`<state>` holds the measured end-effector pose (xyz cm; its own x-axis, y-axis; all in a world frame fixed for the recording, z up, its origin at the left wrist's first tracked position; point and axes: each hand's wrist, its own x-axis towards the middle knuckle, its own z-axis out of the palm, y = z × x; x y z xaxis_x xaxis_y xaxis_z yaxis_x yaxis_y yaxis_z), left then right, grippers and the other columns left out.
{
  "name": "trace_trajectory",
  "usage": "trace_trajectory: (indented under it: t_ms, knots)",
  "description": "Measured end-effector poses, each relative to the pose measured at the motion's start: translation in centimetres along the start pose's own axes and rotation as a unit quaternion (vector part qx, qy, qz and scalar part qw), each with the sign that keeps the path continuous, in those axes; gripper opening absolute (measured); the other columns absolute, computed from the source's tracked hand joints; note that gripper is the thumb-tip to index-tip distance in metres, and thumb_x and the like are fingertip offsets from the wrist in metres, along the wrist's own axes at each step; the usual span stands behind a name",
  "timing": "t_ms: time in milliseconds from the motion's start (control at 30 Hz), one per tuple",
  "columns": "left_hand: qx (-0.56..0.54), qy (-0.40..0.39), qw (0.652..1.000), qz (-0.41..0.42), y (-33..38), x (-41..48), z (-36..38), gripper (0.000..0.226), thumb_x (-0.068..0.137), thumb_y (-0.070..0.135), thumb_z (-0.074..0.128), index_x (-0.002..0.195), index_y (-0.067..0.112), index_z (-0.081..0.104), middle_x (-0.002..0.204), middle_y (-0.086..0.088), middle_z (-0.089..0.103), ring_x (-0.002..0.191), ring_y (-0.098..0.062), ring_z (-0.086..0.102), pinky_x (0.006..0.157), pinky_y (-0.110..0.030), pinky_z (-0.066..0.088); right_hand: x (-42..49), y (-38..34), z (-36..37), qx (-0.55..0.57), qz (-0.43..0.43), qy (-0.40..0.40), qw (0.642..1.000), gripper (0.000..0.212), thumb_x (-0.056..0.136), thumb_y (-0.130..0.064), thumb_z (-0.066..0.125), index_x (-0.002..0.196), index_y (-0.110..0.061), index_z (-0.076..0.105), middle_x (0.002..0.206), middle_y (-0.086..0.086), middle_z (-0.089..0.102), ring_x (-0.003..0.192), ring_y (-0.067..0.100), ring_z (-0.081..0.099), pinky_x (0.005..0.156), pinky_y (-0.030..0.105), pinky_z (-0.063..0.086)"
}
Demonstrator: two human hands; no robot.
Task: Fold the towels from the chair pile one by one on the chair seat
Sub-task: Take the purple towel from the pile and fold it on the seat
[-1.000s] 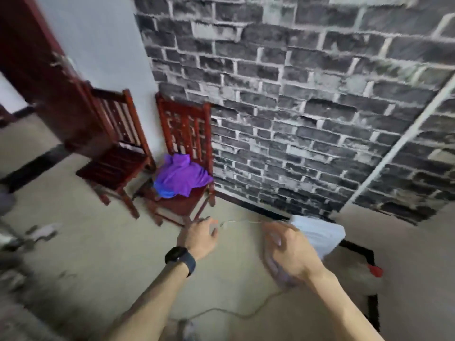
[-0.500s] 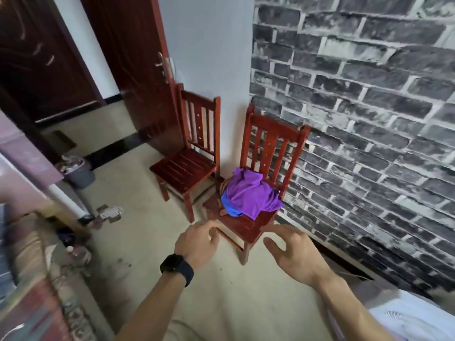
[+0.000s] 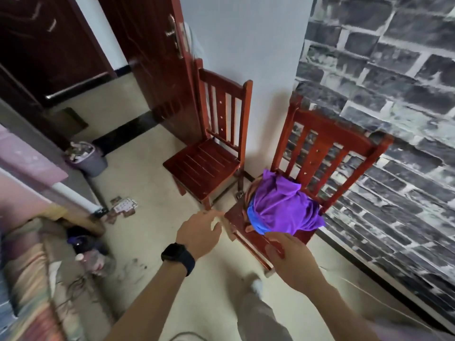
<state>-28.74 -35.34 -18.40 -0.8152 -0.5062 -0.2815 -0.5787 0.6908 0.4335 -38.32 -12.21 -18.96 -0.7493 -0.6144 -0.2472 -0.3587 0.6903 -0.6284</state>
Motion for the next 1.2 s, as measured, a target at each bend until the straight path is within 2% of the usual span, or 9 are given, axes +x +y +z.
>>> trace_trajectory:
  t_ms: [233, 367, 667, 767, 867, 1000, 1100, 1167, 1200]
  knots:
    - [0.009, -0.086, 0.996, -0.036, -3.4, 11.6, -0.8, 0.037, 0.098, 0.037, 0.046, 0.134, 0.035, 0.051, 0.131, 0.005, 0.057, 0.118, -0.017, 0.055, 0.098, -0.035, 0.044, 13.0, -0.2, 3.0, 0.060, 0.084, -0.036, 0.994, 0.027, 0.092, -0.022, 0.065, 0.119, -0.023, 0.068, 0.113, -0.007, 0.073, 0.109, 0.015, 0.067, 0.092, 0.025, 0.045]
    - [0.022, -0.121, 0.991, -0.043, -5.9, 18.3, 0.0, 0.038, 0.097, 0.037, 0.046, 0.134, 0.032, 0.051, 0.128, 0.002, 0.058, 0.116, -0.020, 0.056, 0.095, -0.034, 0.045, 20.2, 0.5, 5.1, 0.071, 0.154, -0.070, 0.983, 0.027, 0.093, -0.020, 0.063, 0.119, -0.019, 0.066, 0.109, -0.002, 0.073, 0.104, 0.020, 0.069, 0.098, 0.036, 0.050]
    - [0.146, -0.246, 0.957, 0.047, -14.2, 38.2, 7.4, 0.044, 0.091, 0.035, 0.049, 0.135, 0.032, 0.048, 0.136, -0.002, 0.054, 0.118, -0.027, 0.055, 0.096, -0.042, 0.049, 34.5, 6.9, 15.1, 0.045, 0.319, -0.085, 0.943, 0.043, 0.091, -0.036, 0.050, 0.126, -0.013, 0.058, 0.117, 0.013, 0.068, 0.107, 0.033, 0.065, 0.090, 0.040, 0.049]
    - [0.199, -0.291, 0.932, 0.083, -17.2, 43.9, 11.0, 0.049, 0.091, 0.033, 0.049, 0.140, 0.029, 0.042, 0.145, -0.004, 0.045, 0.123, -0.031, 0.050, 0.097, -0.044, 0.047, 37.2, 9.9, 19.5, 0.025, 0.392, -0.081, 0.916, 0.038, 0.090, -0.018, 0.060, 0.126, -0.007, 0.059, 0.121, 0.025, 0.064, 0.112, 0.042, 0.061, 0.093, 0.043, 0.046]
    - [0.237, -0.297, 0.918, 0.109, -19.4, 47.8, 14.0, 0.058, 0.093, 0.035, 0.048, 0.148, 0.024, 0.032, 0.155, -0.008, 0.032, 0.134, -0.033, 0.039, 0.105, -0.045, 0.041, 38.9, 11.1, 22.5, 0.017, 0.455, -0.039, 0.889, 0.042, 0.087, -0.016, 0.061, 0.126, 0.001, 0.056, 0.121, 0.033, 0.059, 0.113, 0.050, 0.055, 0.096, 0.049, 0.044]
    - [0.288, -0.279, 0.900, 0.169, -22.3, 51.0, 17.3, 0.071, 0.097, 0.045, 0.042, 0.156, 0.025, 0.009, 0.164, -0.009, 0.005, 0.148, -0.035, 0.014, 0.116, -0.050, 0.025, 39.6, 11.9, 25.6, 0.018, 0.484, 0.015, 0.875, 0.061, 0.082, -0.041, 0.048, 0.126, 0.001, 0.056, 0.128, 0.030, 0.052, 0.117, 0.051, 0.047, 0.097, 0.054, 0.042]
    - [0.305, -0.306, 0.887, 0.164, -25.1, 52.0, 19.4, 0.071, 0.098, 0.055, 0.033, 0.156, 0.034, -0.003, 0.164, -0.002, -0.013, 0.151, -0.032, -0.003, 0.119, -0.055, 0.011, 39.6, 12.3, 26.9, 0.006, 0.489, 0.061, 0.870, 0.075, 0.072, -0.057, 0.045, 0.125, -0.006, 0.061, 0.133, 0.024, 0.049, 0.122, 0.046, 0.043, 0.096, 0.056, 0.042]
    - [0.303, -0.319, 0.883, 0.162, -26.8, 52.0, 20.4, 0.073, 0.097, 0.055, 0.035, 0.154, 0.038, -0.008, 0.162, 0.002, -0.023, 0.151, -0.030, -0.009, 0.118, -0.059, 0.011, 39.2, 12.9, 27.4, -0.002, 0.468, 0.106, 0.877, 0.092, 0.064, -0.068, 0.031, 0.121, -0.003, 0.064, 0.127, 0.026, 0.052, 0.118, 0.048, 0.045, 0.092, 0.056, 0.042]
    - [0.303, -0.320, 0.882, 0.167, -27.4, 51.8, 20.7, 0.076, 0.096, 0.055, 0.038, 0.154, 0.039, -0.010, 0.161, 0.003, -0.026, 0.150, -0.030, -0.011, 0.116, -0.061, 0.012, 39.0, 13.3, 27.8, -0.003, 0.458, 0.119, 0.881, 0.088, 0.068, -0.066, 0.031, 0.118, -0.002, 0.065, 0.124, 0.026, 0.055, 0.114, 0.049, 0.047, 0.091, 0.056, 0.043]
